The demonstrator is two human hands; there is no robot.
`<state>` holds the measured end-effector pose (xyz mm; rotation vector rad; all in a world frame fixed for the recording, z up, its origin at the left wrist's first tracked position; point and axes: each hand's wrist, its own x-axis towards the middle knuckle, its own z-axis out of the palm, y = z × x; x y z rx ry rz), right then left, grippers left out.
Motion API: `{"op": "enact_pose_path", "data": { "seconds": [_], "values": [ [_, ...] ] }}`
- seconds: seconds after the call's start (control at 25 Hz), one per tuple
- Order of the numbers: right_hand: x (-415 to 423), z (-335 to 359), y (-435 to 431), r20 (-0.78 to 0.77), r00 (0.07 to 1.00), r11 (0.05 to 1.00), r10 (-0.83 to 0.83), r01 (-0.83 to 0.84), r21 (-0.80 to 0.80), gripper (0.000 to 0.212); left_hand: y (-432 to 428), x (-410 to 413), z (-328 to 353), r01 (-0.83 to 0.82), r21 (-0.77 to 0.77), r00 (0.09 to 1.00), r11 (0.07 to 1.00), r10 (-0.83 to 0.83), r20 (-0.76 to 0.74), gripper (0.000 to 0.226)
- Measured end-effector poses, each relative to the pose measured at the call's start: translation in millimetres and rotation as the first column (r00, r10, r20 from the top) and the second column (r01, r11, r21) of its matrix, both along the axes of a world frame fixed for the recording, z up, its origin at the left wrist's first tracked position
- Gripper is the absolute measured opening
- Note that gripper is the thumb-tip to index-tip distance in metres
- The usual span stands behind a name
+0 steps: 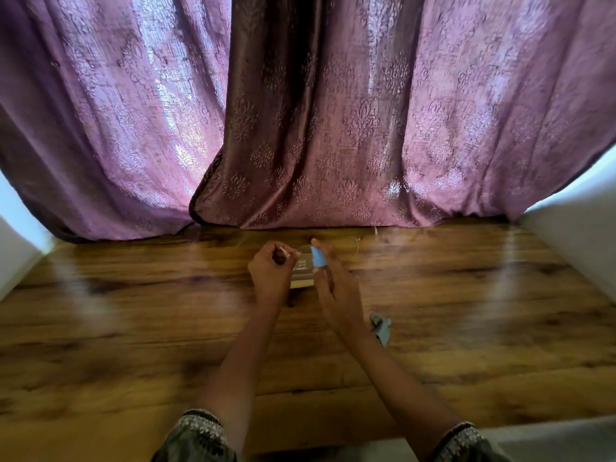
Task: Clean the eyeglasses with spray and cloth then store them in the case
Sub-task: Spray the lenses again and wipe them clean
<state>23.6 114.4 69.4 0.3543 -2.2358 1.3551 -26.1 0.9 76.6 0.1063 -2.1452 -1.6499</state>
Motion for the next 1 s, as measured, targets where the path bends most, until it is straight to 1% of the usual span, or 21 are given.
{"op": "enact_pose_path", "data": {
  "seconds": [0.12, 0.28, 0.4, 0.48, 0.6, 0.72, 0.8, 1.0],
  "values": [
    [-6, 8, 0, 0.043, 0.998, 0.996, -0.044, 0.041, 0.074, 0.052, 3, 3, 9, -0.015, -0.030, 0.999, 0.999, 0.013, -0.049, 0.014],
    [-13, 17, -4, 0.012, 0.997, 0.989, -0.076, 0.074, 0.124, 0.062, 6, 5, 18, -0.026, -0.031, 0.994, 0.999, 0.022, -0.103, 0.007],
    [-13, 16, -4, 0.109, 0.987, 0.981, -0.115, 0.095, 0.170, 0.063, 4, 8, 22, -0.032, -0.015, 0.993, 0.999, 0.030, -0.110, 0.012],
    [-10, 14, -3, 0.138, 0.982, 0.981, -0.130, 0.107, 0.162, 0.063, 3, 9, 23, -0.034, -0.017, 0.992, 0.999, 0.032, -0.118, 0.016],
    [-13, 19, -5, 0.118, 0.988, 0.989, -0.098, 0.083, 0.122, 0.068, 3, 12, 25, -0.026, -0.035, 0.991, 0.999, 0.021, -0.133, 0.014],
    [-11, 25, -7, 0.119, 0.988, 0.980, -0.098, 0.075, 0.183, 0.067, 3, 11, 25, -0.027, -0.043, 0.990, 0.999, 0.021, -0.137, 0.009],
    [-7, 25, -7, 0.124, 0.986, 0.979, -0.109, 0.085, 0.188, 0.064, 3, 10, 26, -0.027, -0.029, 0.992, 0.999, 0.023, -0.128, 0.011],
    [-13, 27, -8, 0.108, 0.989, 0.991, -0.102, 0.092, 0.096, 0.066, 2, 11, 28, -0.020, -0.042, 0.990, 0.999, 0.014, -0.141, 0.012]
  ]
}}
